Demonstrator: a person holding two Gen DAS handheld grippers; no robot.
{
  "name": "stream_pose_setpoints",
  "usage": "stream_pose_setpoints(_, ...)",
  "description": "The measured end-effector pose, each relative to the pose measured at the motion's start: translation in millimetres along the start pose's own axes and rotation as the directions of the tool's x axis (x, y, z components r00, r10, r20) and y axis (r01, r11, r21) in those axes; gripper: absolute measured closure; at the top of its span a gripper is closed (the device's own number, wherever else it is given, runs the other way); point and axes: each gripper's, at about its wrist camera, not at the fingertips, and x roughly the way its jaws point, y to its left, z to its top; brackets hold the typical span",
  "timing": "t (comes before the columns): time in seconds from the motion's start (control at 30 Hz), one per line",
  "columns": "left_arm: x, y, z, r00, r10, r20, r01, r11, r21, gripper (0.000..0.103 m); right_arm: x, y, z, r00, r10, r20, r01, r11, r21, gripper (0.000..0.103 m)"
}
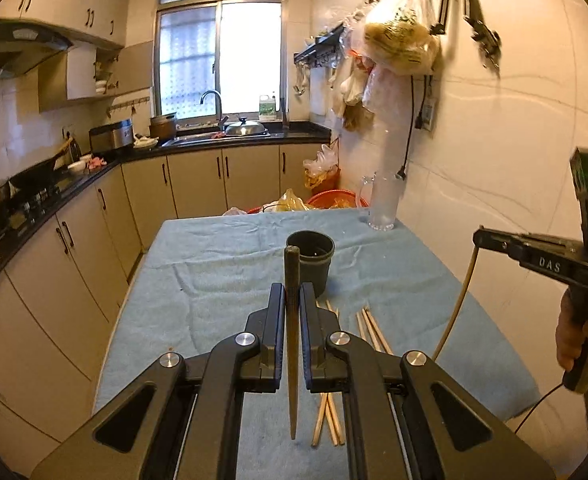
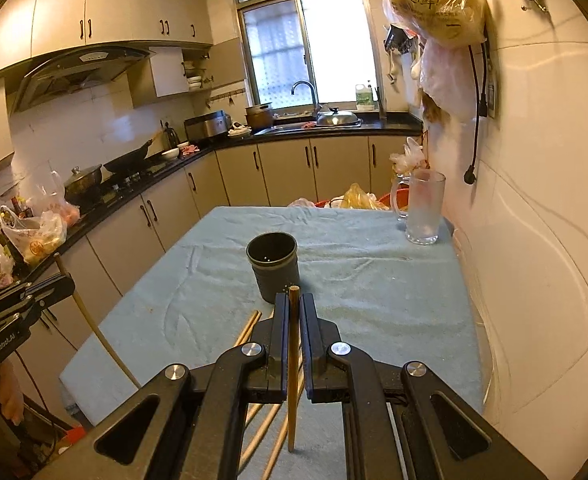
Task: Organize utensils
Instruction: 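Lift both held chopsticks and carry them above the green utensil holder, then open the left tool over the holder while the right tool releases its chopstick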
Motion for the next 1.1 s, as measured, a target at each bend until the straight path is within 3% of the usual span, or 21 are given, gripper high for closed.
stream_pose_setpoints(0.2, 17.7, 11.3, 33.9, 1.000, -0.007, 0.023, 0.008, 0.999, -0.046, 0.096, 4.5, -7.0, 26.9, 0.999, 0.007, 0.045, -0.008, 1.000, 0.029, 0.097)
stream_pose_setpoints(0.37, 40.9, 11.7, 85.9, 0.997, -0.015, 0.070, 0.022, 0.996, -0.092, 0.096, 15.0, -3.4, 62.3, 0.994, 0.023, 0.108, -0.028, 0.999, 0.044, 0.097)
stream_pose_setpoints(0.53, 74.4, 2.5, 139.4, 0.987, 0.046, 0.151, -0.032, 0.995, -0.091, 0.096, 35.0, 6.4, 107.5, 0.978, 0.047, 0.201, -0.060, 0.997, 0.057, 0.097)
stream_pose_setpoints(0.63, 96.7, 0.4, 164.8, 0.985, 0.038, 0.168, -0.020, 0.994, -0.104, 0.096, 49.3, 8.6, 130.2, 0.968, 0.054, 0.245, -0.074, 0.995, 0.073, 0.097)
stream_pose_setpoints(0.83, 141.5, -3.8, 189.2, 0.981, 0.032, 0.192, -0.011, 0.994, -0.106, 0.096, 85.9, 1.7, 162.3, 0.957, 0.037, 0.286, -0.069, 0.993, 0.101, 0.097)
stream_pose_setpoints(0.9, 164.0, -4.5, 187.3, 0.986, 0.021, 0.164, -0.005, 0.995, -0.099, 0.096, 102.7, 0.9, 163.3, 0.962, 0.024, 0.273, -0.052, 0.994, 0.098, 0.097)
stream_pose_setpoints(1.1, 231.9, 2.2, 160.9, 1.000, 0.011, 0.011, -0.009, 0.994, -0.107, 0.096, 168.1, -6.8, 144.6, 0.992, 0.015, 0.122, -0.029, 0.994, 0.110, 0.097)
